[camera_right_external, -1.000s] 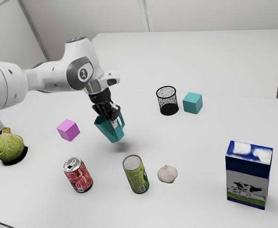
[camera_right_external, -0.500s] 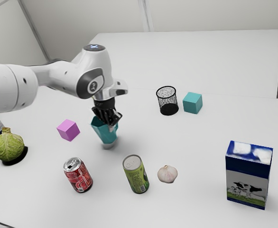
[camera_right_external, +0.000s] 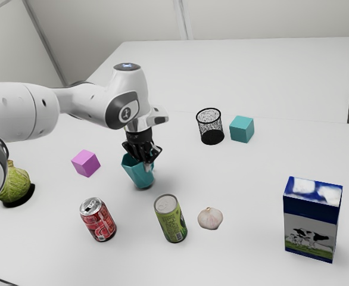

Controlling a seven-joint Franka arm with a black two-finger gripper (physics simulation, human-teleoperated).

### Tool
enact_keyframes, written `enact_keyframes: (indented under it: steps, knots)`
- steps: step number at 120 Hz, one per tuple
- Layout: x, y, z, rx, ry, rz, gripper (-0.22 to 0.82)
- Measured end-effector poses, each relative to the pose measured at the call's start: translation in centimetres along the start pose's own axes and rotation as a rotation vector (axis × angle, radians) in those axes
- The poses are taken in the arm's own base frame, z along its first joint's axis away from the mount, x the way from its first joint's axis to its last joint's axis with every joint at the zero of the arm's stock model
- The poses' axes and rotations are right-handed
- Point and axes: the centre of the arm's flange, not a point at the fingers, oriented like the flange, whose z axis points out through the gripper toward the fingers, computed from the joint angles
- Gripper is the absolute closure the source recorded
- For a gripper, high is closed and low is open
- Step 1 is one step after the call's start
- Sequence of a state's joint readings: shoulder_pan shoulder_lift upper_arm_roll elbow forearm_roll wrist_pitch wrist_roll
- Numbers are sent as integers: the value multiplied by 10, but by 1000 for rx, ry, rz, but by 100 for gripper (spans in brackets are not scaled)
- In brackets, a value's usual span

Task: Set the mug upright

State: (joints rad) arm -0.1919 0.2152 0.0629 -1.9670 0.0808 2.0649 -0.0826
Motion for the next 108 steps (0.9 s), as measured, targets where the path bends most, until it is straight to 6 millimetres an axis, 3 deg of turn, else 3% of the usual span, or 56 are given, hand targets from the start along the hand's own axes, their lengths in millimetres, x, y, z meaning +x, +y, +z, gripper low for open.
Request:
enact_keyframes:
  steps: [16,32,52,75,94,108]
  knots:
    - [-1,8,0,-12,-6,-5,65]
    - [-2,10,-2,-40,-8,-28,43]
    - [-5,10,-22,-69,22,-49,21]
    - [-5,4,-95,-86,140,-45,9]
    - [-1,-26,-177,-86,240,-36,4]
    - [-4,-37,-203,-87,223,-15,2]
